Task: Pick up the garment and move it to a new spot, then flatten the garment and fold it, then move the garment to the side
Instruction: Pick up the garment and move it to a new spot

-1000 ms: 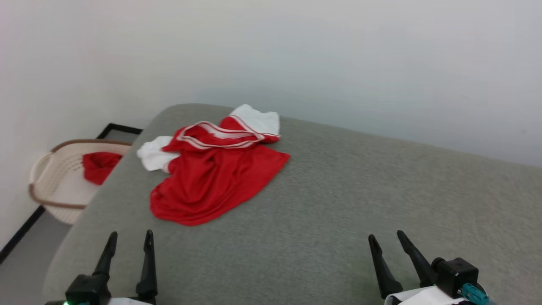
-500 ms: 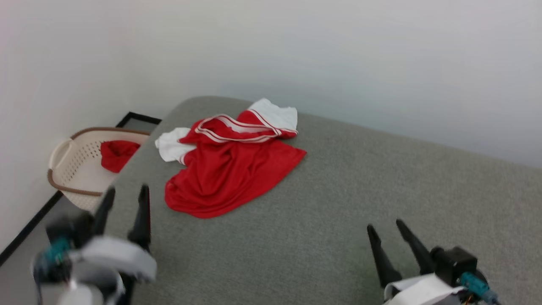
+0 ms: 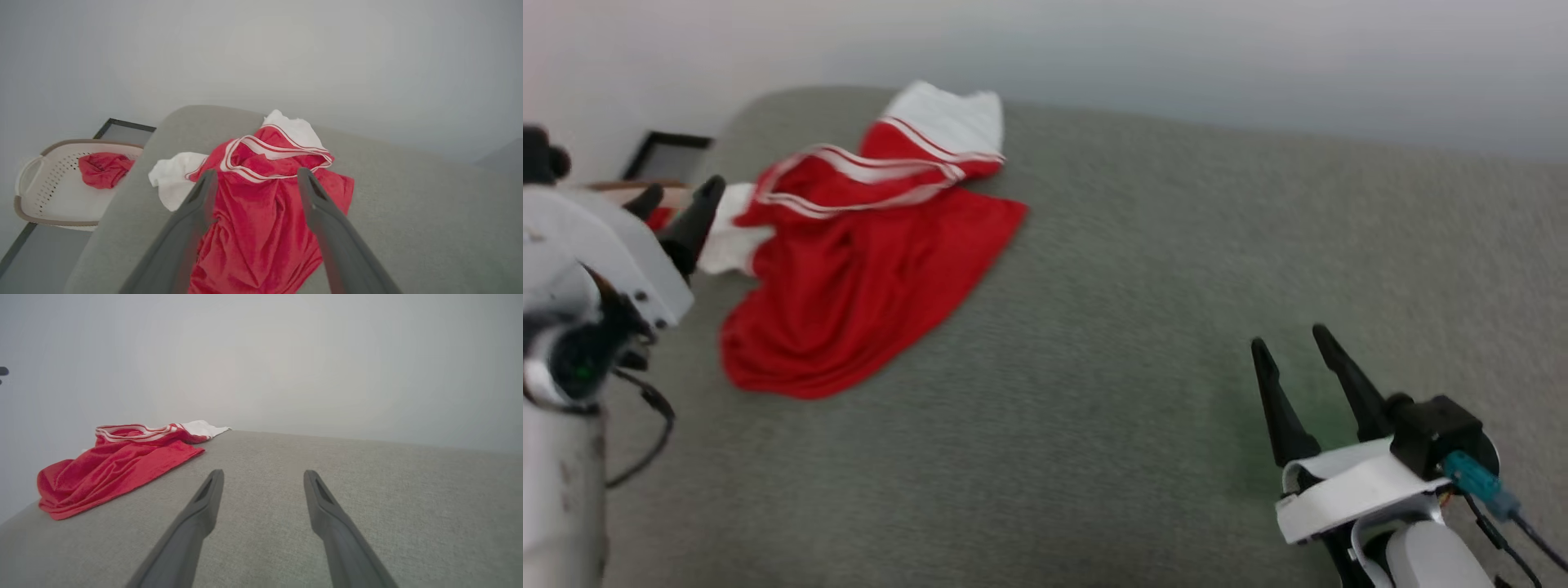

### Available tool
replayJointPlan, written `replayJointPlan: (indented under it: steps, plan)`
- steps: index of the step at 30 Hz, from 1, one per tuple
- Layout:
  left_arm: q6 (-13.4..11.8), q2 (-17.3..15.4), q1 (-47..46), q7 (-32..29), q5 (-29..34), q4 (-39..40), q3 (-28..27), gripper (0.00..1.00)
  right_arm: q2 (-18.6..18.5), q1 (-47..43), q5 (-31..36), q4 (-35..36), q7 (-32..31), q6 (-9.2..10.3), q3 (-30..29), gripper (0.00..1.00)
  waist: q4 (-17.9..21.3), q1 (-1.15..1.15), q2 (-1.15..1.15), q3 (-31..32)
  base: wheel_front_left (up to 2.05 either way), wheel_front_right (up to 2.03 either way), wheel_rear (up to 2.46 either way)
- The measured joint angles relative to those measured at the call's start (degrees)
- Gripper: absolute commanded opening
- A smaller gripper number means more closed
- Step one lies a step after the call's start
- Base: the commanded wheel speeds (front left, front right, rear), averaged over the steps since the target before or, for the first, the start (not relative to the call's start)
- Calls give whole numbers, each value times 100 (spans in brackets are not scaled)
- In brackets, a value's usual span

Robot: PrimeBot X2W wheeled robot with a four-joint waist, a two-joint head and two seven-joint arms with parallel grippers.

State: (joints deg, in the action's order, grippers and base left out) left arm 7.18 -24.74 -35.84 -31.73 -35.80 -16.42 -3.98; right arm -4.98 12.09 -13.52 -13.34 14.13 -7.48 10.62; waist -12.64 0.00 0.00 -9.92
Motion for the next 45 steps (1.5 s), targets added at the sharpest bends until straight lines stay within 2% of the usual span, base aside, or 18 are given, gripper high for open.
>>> replayJointPlan:
  steps: [3, 7, 12, 18, 25, 26, 27, 33, 36, 41, 45]
  plan:
    - [-108, -154, -389, -692, -168, -334, 18, 100, 2, 118, 1, 34, 13, 0, 10, 100, 231, 0, 0, -293, 0, 0, 0]
    - [-385, -338, -728, -1619, -256, -713, 102, 100, 19, 260, 36, 102, 36, 0, 23, 100, 518, 0, 0, -685, 0, 0, 0]
    - [-699, -515, -964, -2496, -293, -1026, 215, 100, 51, 392, 49, 190, 55, 0, 24, 100, 855, 0, 0, -1132, 0, 0, 0]
    - [-1028, -581, -1018, -3187, -292, -1346, 339, 100, 49, 471, 51, 309, 60, 0, -47, 100, 1165, 0, 0, -1593, 0, 0, 0]
    - [-1148, -711, -1086, -3288, -250, -1457, 347, 100, 51, 530, 71, 409, 73, 0, -65, 100, 1401, 0, 0, -1912, 0, 0, 0]
    - [-1168, -711, -1101, -3276, -255, -1480, 335, 47, 52, 534, 89, 424, 71, 0, -70, 100, 1414, 0, 0, -1938, 0, 0, 0]
    - [-1169, -712, -1120, -3226, -250, -1495, 337, 0, 53, 539, 98, 439, 65, 0, -83, 100, 1415, 0, 0, -1957, 0, 0, 0]
    - [-993, -555, -1328, -2888, -132, -1541, 567, 0, -56, 409, 108, 624, 49, -1, -380, 100, 1247, 0, 0, -1957, 0, 0, 0]
    - [-910, -506, -1367, -2490, 32, -1552, 665, 0, -91, 244, 92, 654, 14, -1, -433, 100, 1142, 0, 0, -1842, 0, 0, 0]
    - [-804, -535, -1549, -1797, 275, -1454, 753, 0, -87, -24, 41, 622, -14, -1, -436, 100, 975, 0, 0, -1437, 0, 0, 0]
    - [-611, -592, -1681, -1302, 449, -1270, 858, 0, -35, -226, -7, 567, -46, -1, -378, 100, 867, 0, 0, -989, 0, 0, 0]
